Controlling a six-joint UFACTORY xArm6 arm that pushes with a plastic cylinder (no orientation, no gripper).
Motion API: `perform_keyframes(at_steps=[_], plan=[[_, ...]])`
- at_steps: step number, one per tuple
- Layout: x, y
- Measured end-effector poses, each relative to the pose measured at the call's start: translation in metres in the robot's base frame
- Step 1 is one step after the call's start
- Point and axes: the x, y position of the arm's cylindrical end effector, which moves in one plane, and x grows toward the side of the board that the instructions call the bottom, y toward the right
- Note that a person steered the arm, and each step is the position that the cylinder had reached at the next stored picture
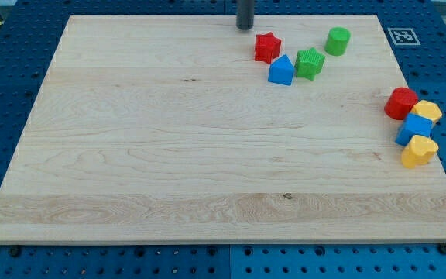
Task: Move your arm to the top right
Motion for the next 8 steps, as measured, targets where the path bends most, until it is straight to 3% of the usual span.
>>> perform_keyframes(at_steps=[3, 5, 8], plan=[[0.071, 0.031], [0.017, 0.033], [-0.031, 0.158]])
